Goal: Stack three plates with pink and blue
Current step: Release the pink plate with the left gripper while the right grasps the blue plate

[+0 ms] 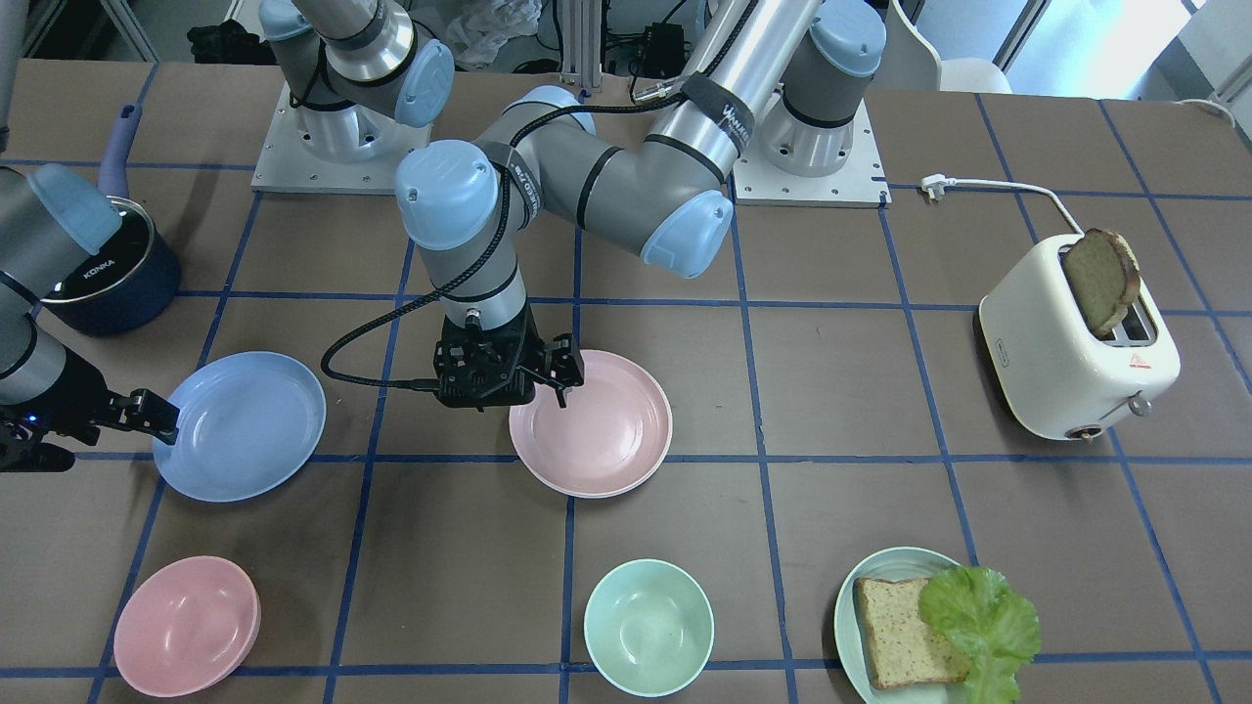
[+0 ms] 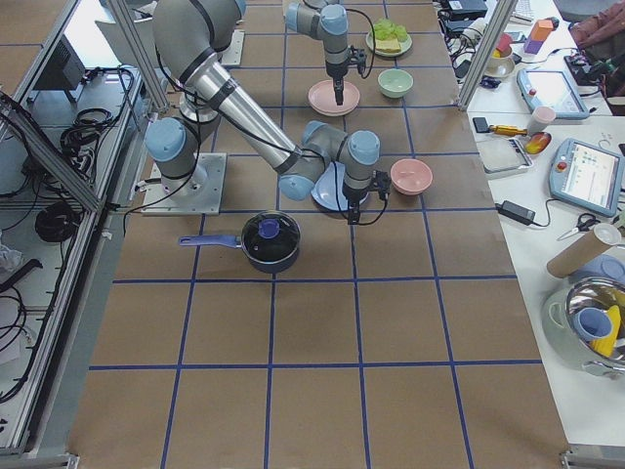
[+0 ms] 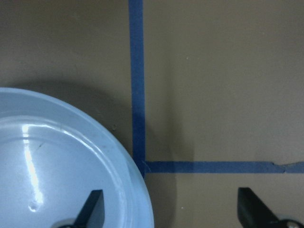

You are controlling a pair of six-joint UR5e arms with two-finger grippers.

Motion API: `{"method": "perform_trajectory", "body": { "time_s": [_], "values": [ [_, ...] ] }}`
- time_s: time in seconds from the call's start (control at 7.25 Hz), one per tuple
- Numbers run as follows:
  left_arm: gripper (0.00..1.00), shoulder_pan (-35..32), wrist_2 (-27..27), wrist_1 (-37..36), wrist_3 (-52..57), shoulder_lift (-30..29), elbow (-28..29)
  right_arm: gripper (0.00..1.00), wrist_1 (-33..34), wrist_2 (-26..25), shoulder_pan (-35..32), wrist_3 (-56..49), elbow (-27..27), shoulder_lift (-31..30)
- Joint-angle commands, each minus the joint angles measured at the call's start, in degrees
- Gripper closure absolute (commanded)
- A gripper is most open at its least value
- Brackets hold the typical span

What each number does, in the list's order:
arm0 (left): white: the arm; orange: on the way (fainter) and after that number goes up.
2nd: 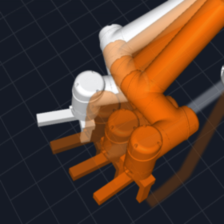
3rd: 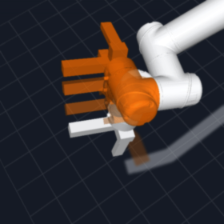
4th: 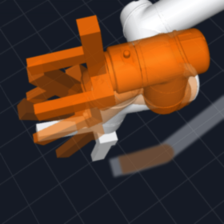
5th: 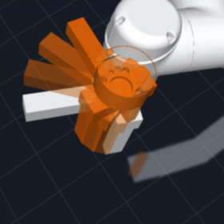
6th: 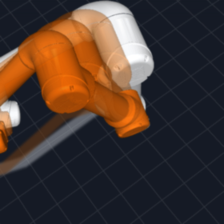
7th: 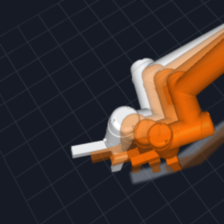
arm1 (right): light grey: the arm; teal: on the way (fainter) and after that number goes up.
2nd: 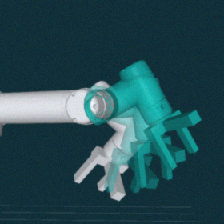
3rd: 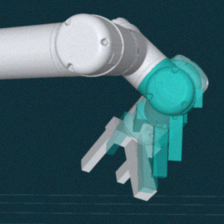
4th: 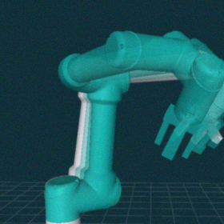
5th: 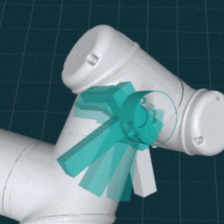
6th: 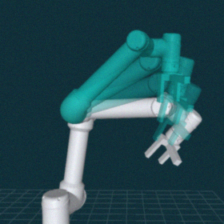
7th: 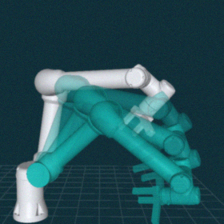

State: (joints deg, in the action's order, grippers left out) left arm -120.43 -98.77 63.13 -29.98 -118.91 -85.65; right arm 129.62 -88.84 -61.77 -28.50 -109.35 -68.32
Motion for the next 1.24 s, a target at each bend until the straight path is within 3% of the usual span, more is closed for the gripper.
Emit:
{"method": "perform_trajectory", "body": {
  "time_s": [0.0, 0.14, 0.28, 0.55, 0.69, 0.97, 1.1],
  "values": [
    [0.00, 5.4, 2.8, 13.1, 14.1, 6.1, 1.4, 0.10, 0.5, 0.2, -0.1, 0.5, -2.1, 0.3],
    [0.00, 7.8, 2.9, 19.2, 18.2, 9.6, 2.0, 0.16, 0.8, 0.7, -0.1, 0.3, -2.4, 0.3],
    [0.00, 11.4, 6.6, 22.3, 19.0, 13.2, 1.9, 0.35, 0.7, 0.8, -0.1, 0.1, -2.5, 0.1],
    [0.00, 15.8, 9.0, 29.6, 28.0, 21.3, -0.2, 0.57, 0.4, 0.6, -0.1, -0.2, -2.5, -0.2],
    [0.00, 17.9, 9.1, 30.0, 29.1, 25.7, -1.7, 0.79, 0.5, 0.7, -0.1, -0.2, -2.5, -0.2],
    [0.00, 24.6, 8.9, 30.3, 31.2, 29.9, -2.9, 0.98, 0.2, 0.8, -0.1, -0.3, -2.3, -0.6],
    [0.00, 27.2, 8.9, 29.7, 32.9, 31.4, -4.6, 1.00, 0.1, 0.9, -0.5, -0.2, -2.1, -2.0]
  ]
}}
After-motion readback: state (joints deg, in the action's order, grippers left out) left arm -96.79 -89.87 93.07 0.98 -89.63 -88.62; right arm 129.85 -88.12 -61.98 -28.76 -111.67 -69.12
